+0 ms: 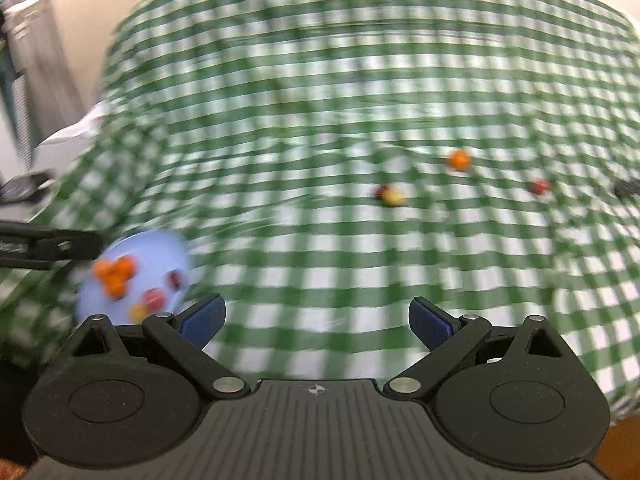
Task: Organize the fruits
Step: 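Grasp a red date with the left tool while the right tool grasps a red lychee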
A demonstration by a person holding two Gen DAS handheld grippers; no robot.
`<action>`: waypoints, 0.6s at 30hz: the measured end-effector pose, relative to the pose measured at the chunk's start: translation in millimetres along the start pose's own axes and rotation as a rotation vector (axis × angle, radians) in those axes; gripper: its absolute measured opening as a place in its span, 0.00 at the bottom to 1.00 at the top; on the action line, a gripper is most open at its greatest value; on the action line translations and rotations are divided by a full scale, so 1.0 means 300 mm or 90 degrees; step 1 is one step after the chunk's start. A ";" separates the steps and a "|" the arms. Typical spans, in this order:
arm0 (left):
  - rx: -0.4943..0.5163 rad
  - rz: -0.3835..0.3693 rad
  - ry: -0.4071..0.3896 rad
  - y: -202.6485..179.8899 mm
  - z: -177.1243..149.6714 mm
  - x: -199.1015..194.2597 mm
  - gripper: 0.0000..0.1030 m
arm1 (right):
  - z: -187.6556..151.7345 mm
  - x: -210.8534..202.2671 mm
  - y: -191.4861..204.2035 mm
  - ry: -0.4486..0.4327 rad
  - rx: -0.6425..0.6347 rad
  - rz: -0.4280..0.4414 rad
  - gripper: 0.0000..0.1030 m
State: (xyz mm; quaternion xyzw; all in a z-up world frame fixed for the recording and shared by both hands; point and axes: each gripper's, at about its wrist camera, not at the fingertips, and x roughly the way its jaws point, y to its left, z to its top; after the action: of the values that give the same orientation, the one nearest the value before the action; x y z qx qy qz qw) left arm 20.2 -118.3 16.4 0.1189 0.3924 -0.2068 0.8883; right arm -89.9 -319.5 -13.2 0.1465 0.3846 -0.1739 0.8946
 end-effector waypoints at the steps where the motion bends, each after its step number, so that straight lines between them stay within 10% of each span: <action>1: 0.005 -0.007 0.000 -0.028 0.020 0.021 1.00 | 0.007 0.013 -0.038 -0.003 0.012 -0.014 0.95; 15: 0.208 -0.081 -0.004 -0.428 0.316 0.588 1.00 | 0.162 0.372 -0.549 -0.047 0.108 -0.150 0.90; 18: 0.270 -0.090 -0.003 -0.484 0.353 0.741 1.00 | 0.216 0.495 -0.644 -0.063 0.103 -0.161 0.74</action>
State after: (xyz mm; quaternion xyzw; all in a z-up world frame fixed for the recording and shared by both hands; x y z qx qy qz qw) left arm 156.8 -347.4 -86.2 0.2748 0.3451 -0.3468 0.8277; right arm -34.9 -547.8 -104.9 0.1595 0.3400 -0.3225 0.8689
